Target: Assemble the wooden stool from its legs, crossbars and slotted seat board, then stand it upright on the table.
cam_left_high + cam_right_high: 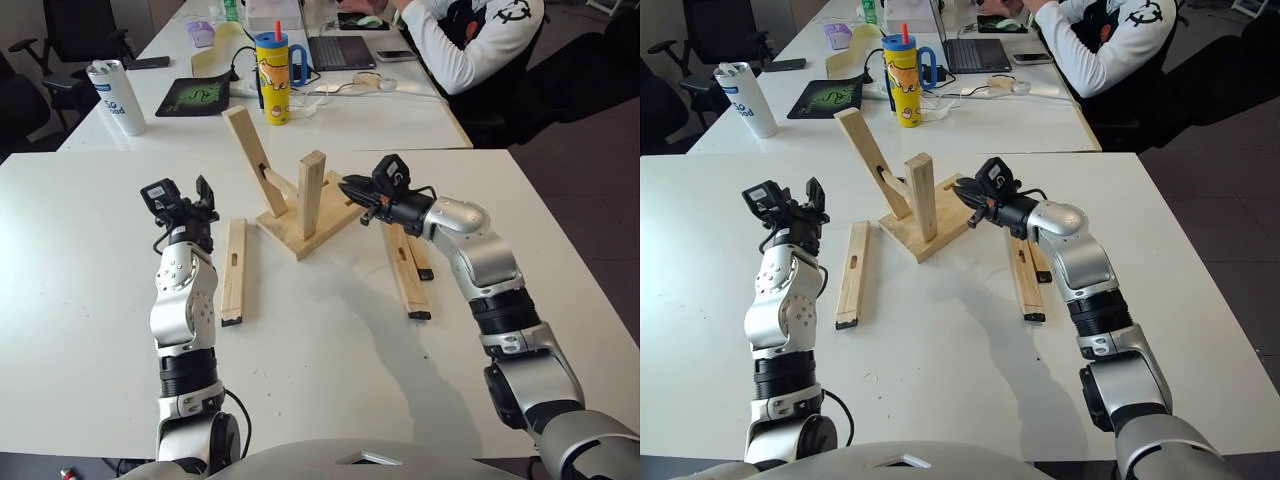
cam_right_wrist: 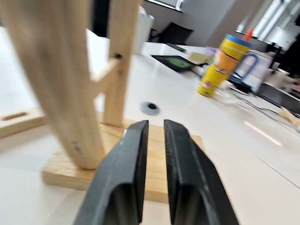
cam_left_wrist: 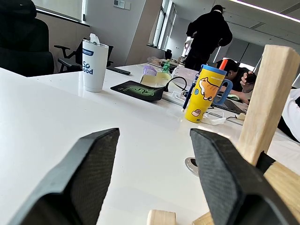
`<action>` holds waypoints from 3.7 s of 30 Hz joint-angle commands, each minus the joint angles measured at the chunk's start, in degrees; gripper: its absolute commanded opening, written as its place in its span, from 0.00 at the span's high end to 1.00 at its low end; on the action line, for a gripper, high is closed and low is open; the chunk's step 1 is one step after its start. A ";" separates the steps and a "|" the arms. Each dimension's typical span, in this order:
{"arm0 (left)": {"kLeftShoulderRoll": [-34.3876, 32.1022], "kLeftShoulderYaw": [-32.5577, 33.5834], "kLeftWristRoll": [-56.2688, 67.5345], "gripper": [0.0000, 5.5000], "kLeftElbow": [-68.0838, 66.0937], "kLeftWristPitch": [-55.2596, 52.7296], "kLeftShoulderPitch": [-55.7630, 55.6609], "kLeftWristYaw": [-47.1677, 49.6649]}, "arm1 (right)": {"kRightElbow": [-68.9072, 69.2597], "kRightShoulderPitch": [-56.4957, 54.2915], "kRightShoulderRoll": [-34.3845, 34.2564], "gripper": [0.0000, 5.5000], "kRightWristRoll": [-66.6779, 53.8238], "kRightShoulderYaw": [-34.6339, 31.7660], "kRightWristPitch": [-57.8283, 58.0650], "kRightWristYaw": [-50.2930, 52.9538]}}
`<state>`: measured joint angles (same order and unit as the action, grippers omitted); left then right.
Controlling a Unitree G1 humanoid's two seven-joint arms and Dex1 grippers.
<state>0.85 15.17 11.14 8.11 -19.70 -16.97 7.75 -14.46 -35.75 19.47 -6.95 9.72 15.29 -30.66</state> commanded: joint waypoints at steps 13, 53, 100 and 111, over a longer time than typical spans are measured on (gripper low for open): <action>-1.29 -0.74 -0.08 0.49 -0.50 -1.07 1.04 -0.30 | 27.30 -2.01 -8.02 1.00 -36.98 0.39 26.68 -20.67; 2.64 -3.47 -2.02 0.49 -9.72 2.92 -9.59 4.22 | 2.51 -4.76 -1.48 1.00 -4.30 6.07 23.36 -27.93; 2.09 -3.68 -1.88 0.49 -11.96 4.36 -7.12 3.21 | 13.80 4.63 8.24 1.00 16.38 18.86 17.44 -29.31; -2.28 -1.50 -1.70 0.49 -9.80 4.24 -4.69 1.12 | 12.63 4.51 9.19 1.00 10.14 10.76 20.78 -27.95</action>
<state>0.11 12.78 9.06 -3.94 -14.50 -22.92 9.68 -2.17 -31.07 27.37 5.97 24.96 36.43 -58.74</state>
